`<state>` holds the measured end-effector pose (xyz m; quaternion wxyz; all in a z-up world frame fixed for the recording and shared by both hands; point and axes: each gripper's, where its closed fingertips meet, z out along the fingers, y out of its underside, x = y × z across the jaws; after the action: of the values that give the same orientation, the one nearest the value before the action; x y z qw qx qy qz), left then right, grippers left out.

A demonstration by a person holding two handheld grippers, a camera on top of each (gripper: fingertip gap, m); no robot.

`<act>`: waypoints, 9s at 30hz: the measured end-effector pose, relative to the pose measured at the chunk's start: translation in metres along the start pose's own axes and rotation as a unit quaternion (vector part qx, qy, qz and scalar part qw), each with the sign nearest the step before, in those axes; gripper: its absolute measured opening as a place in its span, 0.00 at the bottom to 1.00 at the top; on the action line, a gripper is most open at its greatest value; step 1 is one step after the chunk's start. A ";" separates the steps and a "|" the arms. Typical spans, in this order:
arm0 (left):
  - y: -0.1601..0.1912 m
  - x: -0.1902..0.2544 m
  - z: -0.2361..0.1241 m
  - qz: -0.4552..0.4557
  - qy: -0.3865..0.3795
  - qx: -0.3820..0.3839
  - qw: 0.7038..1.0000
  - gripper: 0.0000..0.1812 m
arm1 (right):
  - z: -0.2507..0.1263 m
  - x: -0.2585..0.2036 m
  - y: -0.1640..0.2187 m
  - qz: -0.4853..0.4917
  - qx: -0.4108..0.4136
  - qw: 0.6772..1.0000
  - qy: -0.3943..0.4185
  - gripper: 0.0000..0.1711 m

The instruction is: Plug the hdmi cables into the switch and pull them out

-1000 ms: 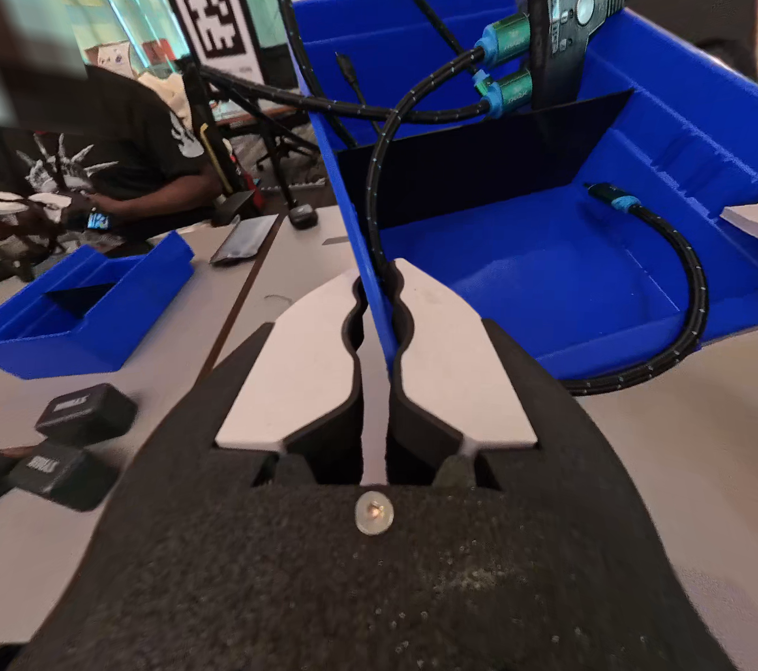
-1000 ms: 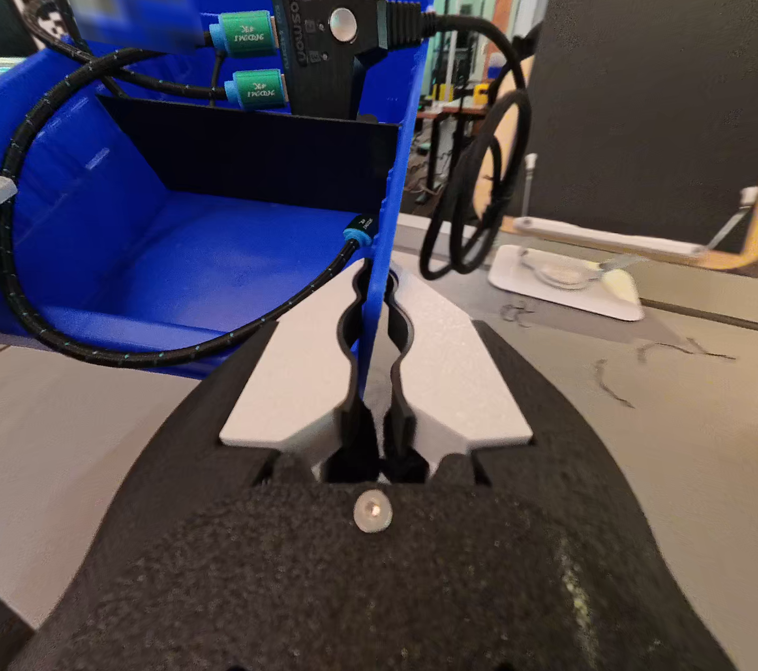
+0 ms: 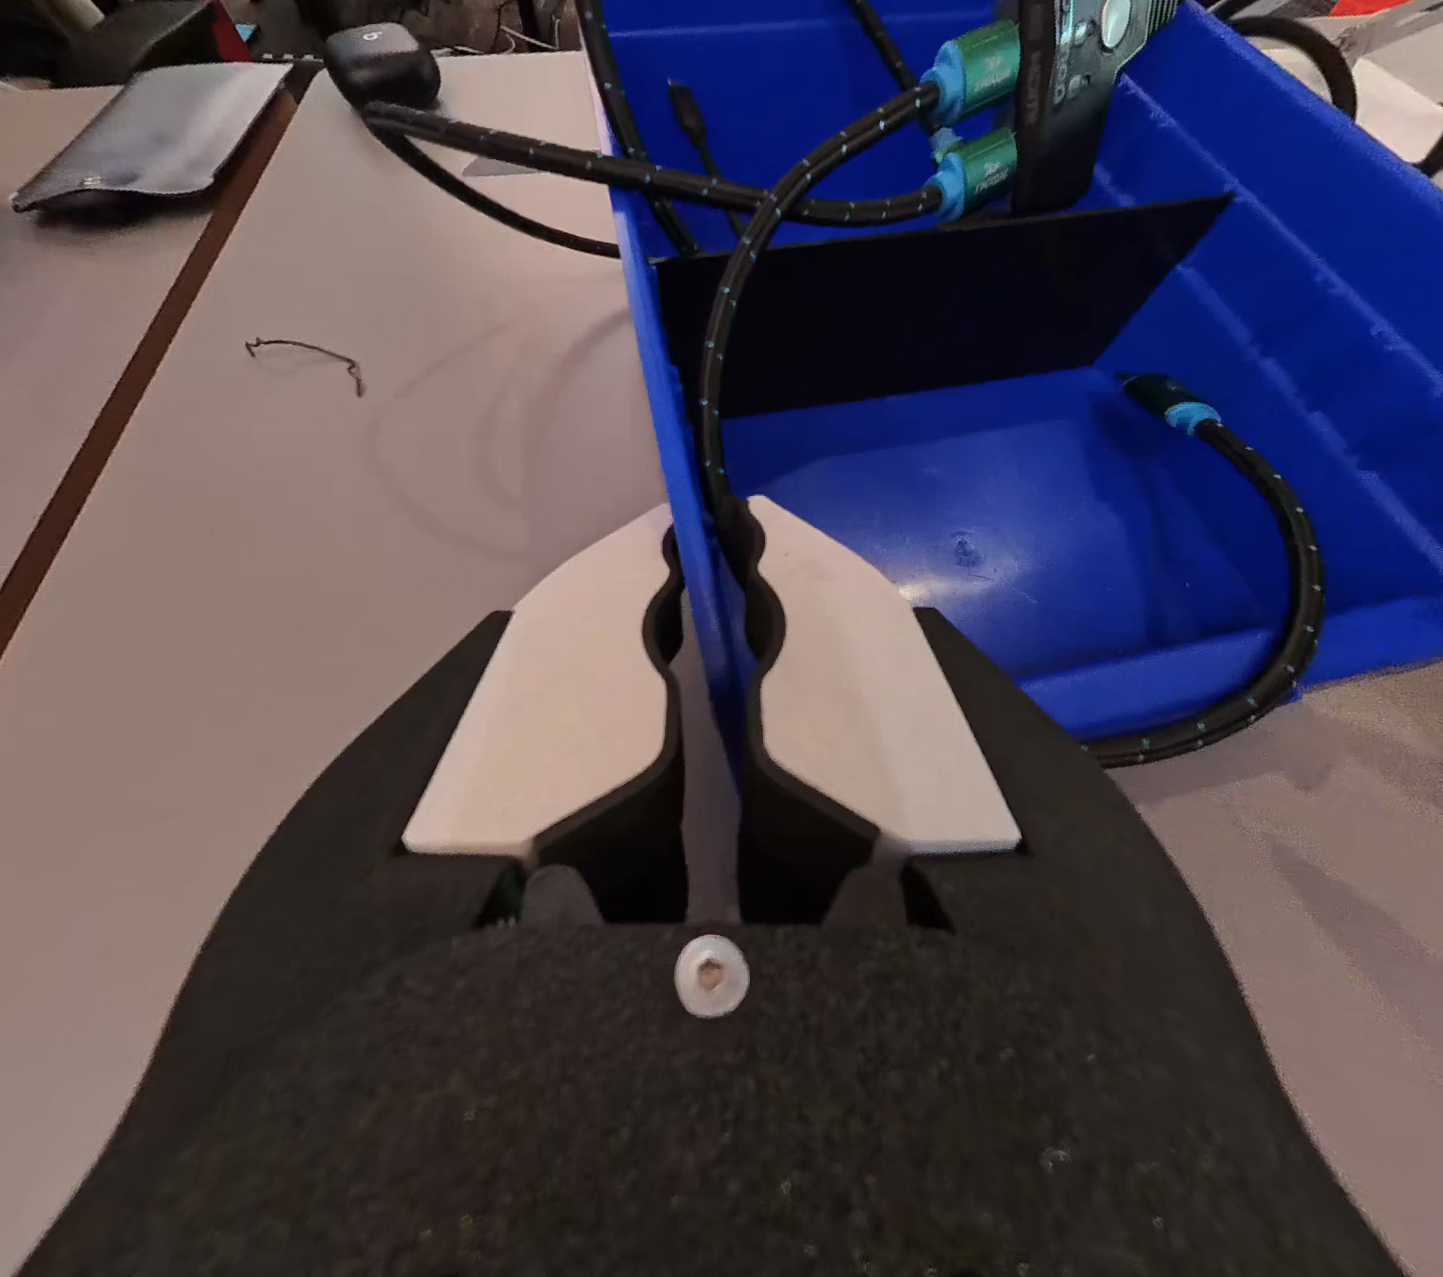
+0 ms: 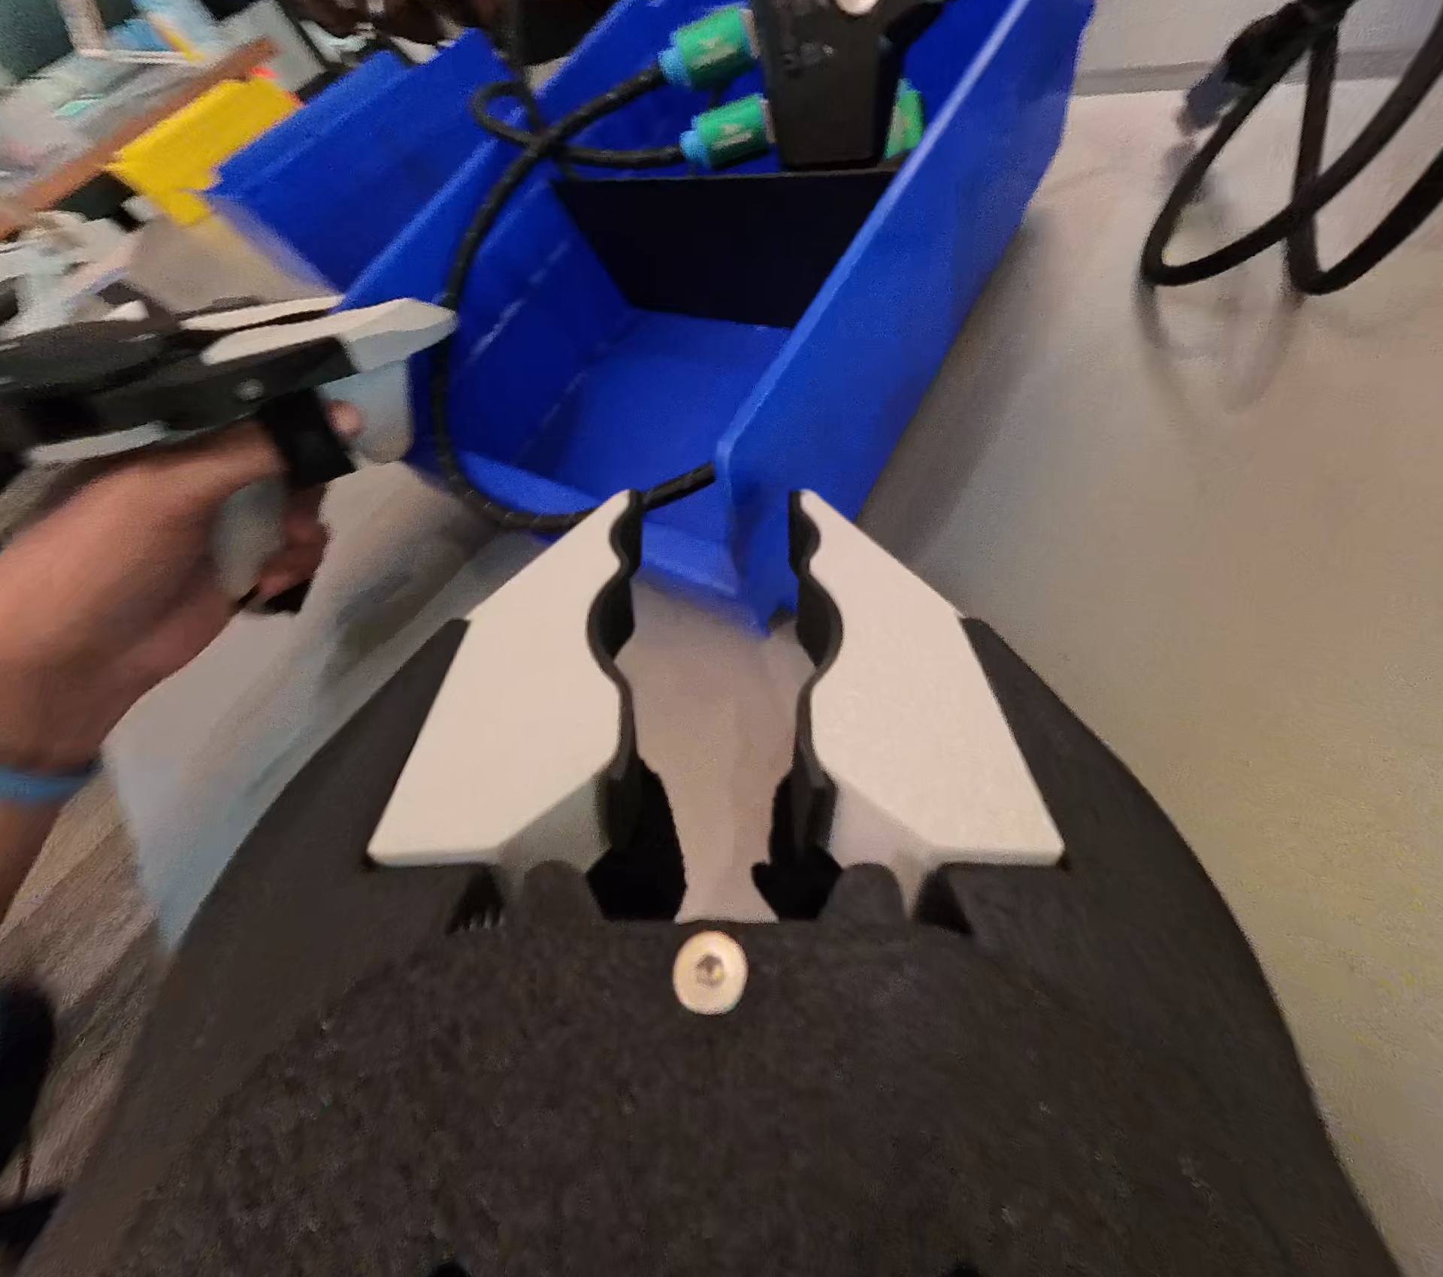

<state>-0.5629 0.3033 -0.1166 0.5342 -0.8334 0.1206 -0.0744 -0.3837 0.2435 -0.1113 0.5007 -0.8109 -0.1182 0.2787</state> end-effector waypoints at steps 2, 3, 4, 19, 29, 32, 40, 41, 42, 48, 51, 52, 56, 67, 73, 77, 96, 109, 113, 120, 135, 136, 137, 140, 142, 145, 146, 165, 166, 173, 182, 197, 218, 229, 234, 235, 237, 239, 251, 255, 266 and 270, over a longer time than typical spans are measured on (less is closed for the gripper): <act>-0.001 0.000 -0.002 0.007 -0.004 -0.005 1.000 0.06 | -0.029 -0.003 0.003 -0.025 0.004 0.999 -0.038 0.23; -0.004 -0.002 -0.006 0.012 -0.016 -0.001 1.000 0.08 | -0.044 -0.002 0.007 -0.046 0.002 0.998 -0.053 0.23; -0.012 -0.006 -0.012 0.010 -0.035 0.011 0.999 0.11 | -0.060 0.002 0.011 -0.073 0.000 0.996 -0.060 0.23; 0.043 0.296 -0.105 -0.094 0.284 -0.017 0.954 0.13 | -0.290 0.187 0.063 -0.048 0.041 0.994 0.092 0.29; 0.060 0.305 -0.094 0.006 0.275 -0.048 0.960 0.16 | -0.333 0.231 0.064 0.039 0.067 0.988 0.133 0.28; 0.050 0.303 -0.098 -0.040 0.289 -0.023 0.956 0.18 | -0.330 0.222 0.064 0.048 0.076 0.989 0.117 0.28; 0.068 0.320 -0.128 0.021 0.406 -0.114 0.907 0.41 | -0.317 0.212 0.075 0.019 0.040 0.993 0.107 0.28; 0.062 0.322 -0.142 0.037 0.449 -0.116 0.885 0.42 | -0.317 0.212 0.077 0.015 0.036 0.993 0.108 0.29; 0.060 0.321 -0.160 0.055 0.501 -0.136 0.853 0.42 | -0.317 0.213 0.078 0.013 0.032 0.993 0.108 0.29; 0.017 0.257 -0.162 0.100 0.571 -0.289 0.762 0.34 | -0.317 0.213 0.079 0.037 0.033 0.994 0.097 0.29; -0.019 0.217 -0.128 0.111 0.525 -0.378 0.754 0.32 | -0.316 0.212 0.082 0.033 0.025 0.995 0.095 0.29; -0.035 0.206 -0.117 0.118 0.521 -0.391 0.749 0.29 | -0.316 0.211 0.082 0.033 0.023 0.995 0.093 0.29; -0.093 0.144 -0.027 0.190 0.395 -0.383 0.813 0.30 | -0.314 0.210 0.084 0.033 0.019 0.995 0.089 0.29; -0.106 0.099 0.113 0.231 0.315 -0.426 0.816 0.31 | -0.316 0.210 0.085 0.046 0.019 0.996 0.080 0.29; -0.106 0.103 0.108 0.224 0.365 -0.451 0.783 0.12 | -0.315 0.208 0.087 0.055 0.013 0.996 0.068 0.29; -0.134 0.092 0.096 0.259 0.324 -0.442 0.795 0.12 | -0.315 0.208 0.088 0.059 0.012 0.996 0.067 0.29; -0.386 0.148 -0.041 0.088 0.265 -0.089 0.956 0.11 | -0.315 0.204 0.088 0.039 0.006 0.997 0.071 0.28; -0.466 0.221 -0.160 0.077 0.321 0.048 0.943 0.11 | -0.317 0.206 0.082 0.033 0.022 0.996 0.080 0.28; -0.420 0.291 -0.162 -0.024 0.420 0.029 0.907 0.11 | -0.316 0.201 0.075 0.017 0.037 0.996 0.077 0.28; -0.303 0.364 -0.118 -0.347 0.575 0.034 0.740 0.11 | -0.319 0.190 0.064 -0.063 0.061 0.992 0.091 0.30; -0.117 0.474 -0.088 -0.550 0.631 -0.128 0.533 0.11 | -0.326 0.130 -0.067 -0.219 0.236 0.946 -0.030 0.34; -0.116 0.475 -0.091 -0.545 0.633 -0.130 0.533 0.11 | -0.322 0.132 -0.068 -0.227 0.229 0.946 -0.028 0.36; -0.114 0.477 -0.093 -0.539 0.635 -0.135 0.537 0.11 | -0.320 0.135 -0.071 -0.234 0.232 0.944 -0.021 0.37; -0.114 0.474 -0.098 -0.541 0.636 -0.135 0.533 0.11 | -0.319 0.131 -0.078 -0.240 0.240 0.940 -0.043 0.36; -0.112 0.475 -0.102 -0.525 0.646 -0.141 0.536 0.11 | -0.316 0.125 -0.076 -0.251 0.234 0.937 -0.067 0.33; -0.108 0.477 -0.109 -0.500 0.646 -0.143 0.558 0.11 | -0.311 0.112 -0.065 -0.286 0.208 0.930 -0.097 0.25; -0.109 0.476 -0.111 -0.490 0.651 -0.139 0.562 0.11 | -0.312 0.110 -0.066 -0.290 0.216 0.927 -0.096 0.25; -0.095 0.465 -0.102 -0.523 0.640 -0.171 0.536 0.11 | -0.314 0.102 -0.068 -0.274 0.242 0.925 -0.108 0.27; -0.094 0.466 -0.103 -0.525 0.641 -0.171 0.533 0.11 | -0.313 0.101 -0.067 -0.280 0.238 0.924 -0.105 0.27; -0.094 0.468 -0.101 -0.528 0.631 -0.172 0.542 0.11 | -0.315 0.106 -0.067 -0.266 0.230 0.929 -0.111 0.26; -0.095 0.460 -0.097 -0.522 0.631 -0.172 0.548 0.11 | -0.309 0.111 -0.061 -0.293 0.208 0.929 -0.088 0.26; -0.097 0.442 -0.099 -0.277 0.661 -0.070 0.694 0.27 | -0.312 0.121 -0.062 -0.095 0.204 0.951 -0.210 0.23; -0.048 0.448 -0.105 -0.043 0.683 0.020 0.729 0.39 | -0.294 0.126 -0.031 0.068 0.155 0.940 -0.296 0.23; -0.038 0.457 -0.103 -0.071 0.693 -0.017 0.717 0.31 | -0.293 0.128 -0.028 0.055 0.149 0.944 -0.289 0.23; -0.037 0.456 -0.100 -0.076 0.688 -0.024 0.721 0.28 | -0.293 0.129 -0.027 0.053 0.145 0.945 -0.289 0.23; -0.038 0.455 -0.100 -0.077 0.686 -0.022 0.723 0.28 | -0.292 0.129 -0.026 0.052 0.144 0.945 -0.288 0.23; -0.041 0.452 -0.098 -0.088 0.683 -0.017 0.724 0.28 | -0.293 0.130 -0.026 0.051 0.144 0.946 -0.286 0.23; -0.042 0.449 -0.097 -0.091 0.681 -0.015 0.726 0.27 | -0.293 0.131 -0.025 0.051 0.143 0.947 -0.283 0.23; -0.048 0.444 -0.087 -0.092 0.644 -0.004 0.760 0.27 | -0.290 0.141 -0.032 0.056 0.180 0.952 -0.242 0.25; -0.055 0.432 -0.078 -0.135 0.627 0.001 0.767 0.27 | -0.288 0.145 -0.031 0.047 0.175 0.962 -0.205 0.32; -0.089 0.410 -0.100 -0.049 0.490 0.110 0.863 0.27 | -0.294 0.139 0.005 -0.082 0.129 0.988 -0.020 0.32; -0.084 0.395 -0.107 -0.058 0.389 0.133 0.910 0.27 | -0.280 0.101 -0.001 -0.134 0.154 0.979 -0.018 0.30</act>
<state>-0.2002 0.1330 0.0025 0.5456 -0.6649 0.2595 -0.4391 -0.1416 0.0822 -0.0478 0.6501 -0.6956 -0.1911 0.2386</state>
